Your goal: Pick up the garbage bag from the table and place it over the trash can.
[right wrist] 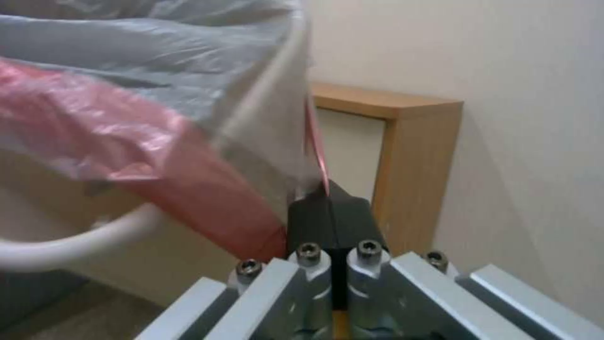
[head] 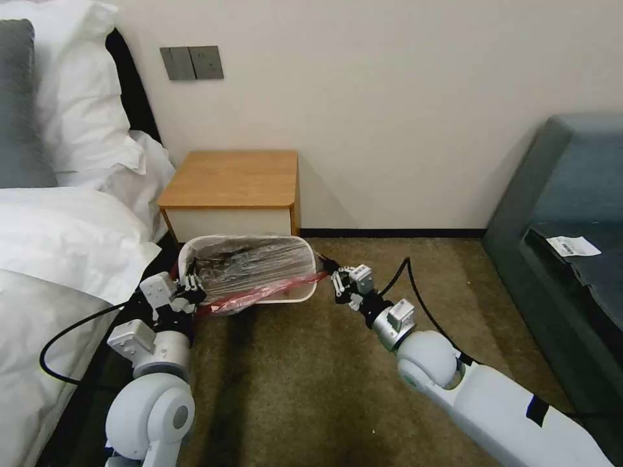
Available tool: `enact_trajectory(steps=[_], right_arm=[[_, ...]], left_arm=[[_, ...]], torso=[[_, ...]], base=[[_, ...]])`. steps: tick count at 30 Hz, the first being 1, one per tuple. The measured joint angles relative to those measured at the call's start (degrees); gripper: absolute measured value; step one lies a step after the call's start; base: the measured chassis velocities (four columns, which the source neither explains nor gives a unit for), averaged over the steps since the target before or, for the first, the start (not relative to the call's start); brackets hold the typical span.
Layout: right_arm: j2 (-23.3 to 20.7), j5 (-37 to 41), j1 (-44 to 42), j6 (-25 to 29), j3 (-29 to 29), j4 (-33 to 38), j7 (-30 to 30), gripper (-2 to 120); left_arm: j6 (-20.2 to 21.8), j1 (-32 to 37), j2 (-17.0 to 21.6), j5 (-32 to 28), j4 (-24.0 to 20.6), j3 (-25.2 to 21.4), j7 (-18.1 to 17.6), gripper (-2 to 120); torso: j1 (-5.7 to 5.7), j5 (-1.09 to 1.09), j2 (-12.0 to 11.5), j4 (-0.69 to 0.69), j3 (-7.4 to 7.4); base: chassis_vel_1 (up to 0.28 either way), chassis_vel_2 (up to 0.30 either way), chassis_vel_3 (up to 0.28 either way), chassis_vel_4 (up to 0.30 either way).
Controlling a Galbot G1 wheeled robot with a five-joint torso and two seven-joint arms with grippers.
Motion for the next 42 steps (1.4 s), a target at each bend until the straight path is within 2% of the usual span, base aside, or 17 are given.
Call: enact_trajectory(steps=[10,17,19,23,24,29,31,32,36,37,39,40,42], right_arm=[[0.64,-2.51,-2.13,0.55,-0.48,-0.16,0.03,0],[1.27,-6.39,-3.96,1.25,2.06,1.24,0.22,1],[1.28,-6.92,-4.07,1.40,2.61,1.36,0.30,4],[1.15,-8.14,-5.30,1.84,7.41,3.04,0.23,22],[1.15,-8.14,-5.30,1.84,7.41,3.04,0.23,22],[1.77,-7.74,-6.67,1.92,11.60,5.38,0.14,42],[2.39,-5.57,-6.95,1.94,12.58,6.59,0.12,50],[2.39,-5.57,-6.95,1.94,12.58,6.59,0.12,50],[3.50,13.40,-6.79,-2.36,11.22,12.12,3.66,70],[3.50,13.40,-6.79,-2.36,11.22,12.12,3.66,70],[4.68,20.92,-5.94,-5.49,10.08,13.89,6.77,80],[4.68,20.92,-5.94,-5.49,10.08,13.89,6.77,80],[6.10,24.98,-5.22,-7.48,9.55,13.95,8.70,89]], left_arm=[[0.68,-0.91,-1.65,-1.81,0.53,-0.03,-1.04,10],[0.66,-1.74,-2.23,-1.64,2.47,-0.55,-1.17,9],[0.66,-1.74,-2.20,-1.56,2.73,-0.54,-1.12,9],[0.67,-1.91,-1.86,-1.17,3.84,-0.95,-0.99,9],[0.67,-1.91,-1.86,-1.17,3.84,-0.95,-0.99,9],[0.36,-2.08,-1.93,-0.06,4.78,-0.82,-0.80,9],[0.16,-2.08,-1.99,0.64,5.24,-0.50,-0.69,9],[0.16,-2.08,-1.99,0.64,5.24,-0.50,-0.69,9],[-1.17,-2.01,-2.00,3.37,6.15,-0.11,0.00,9],[-1.17,-2.01,-2.00,3.37,6.15,-0.11,0.00,9],[-1.71,-1.99,-2.03,4.24,6.49,0.01,0.27,9],[-1.71,-1.99,-2.03,4.24,6.49,0.01,0.27,9],[-1.98,-1.81,-2.19,4.64,6.56,0.18,0.38,9]], torso=[[0.00,0.00,0.00,0.00,0.00],[0.01,0.01,0.00,0.01,0.00],[0.01,-0.01,0.00,0.00,0.00],[0.01,0.01,0.00,0.00,0.00],[0.01,0.01,0.00,0.00,0.00],[0.01,0.01,0.00,-0.01,0.00],[0.01,0.00,0.00,0.00,0.00],[0.01,0.00,0.00,0.00,0.00],[0.01,0.00,0.00,0.00,0.00],[0.01,0.00,0.00,0.00,0.00],[0.01,-0.01,0.00,0.00,0.00],[0.01,-0.01,0.00,0.00,0.00],[0.01,0.00,0.00,0.00,0.00]], base=[[0.000,0.000,0.000,0.000],[0.000,0.000,0.000,0.000],[0.000,0.000,0.000,0.000],[0.000,0.000,0.000,0.000],[0.000,0.000,0.000,0.000],[0.000,0.000,0.000,0.000],[0.000,0.000,0.000,0.000],[0.000,0.000,0.000,0.000],[0.000,0.000,0.000,0.000],[0.000,0.000,0.000,0.000],[0.000,0.000,0.000,0.000],[0.000,0.000,0.000,0.000],[0.000,0.000,0.000,0.000]])
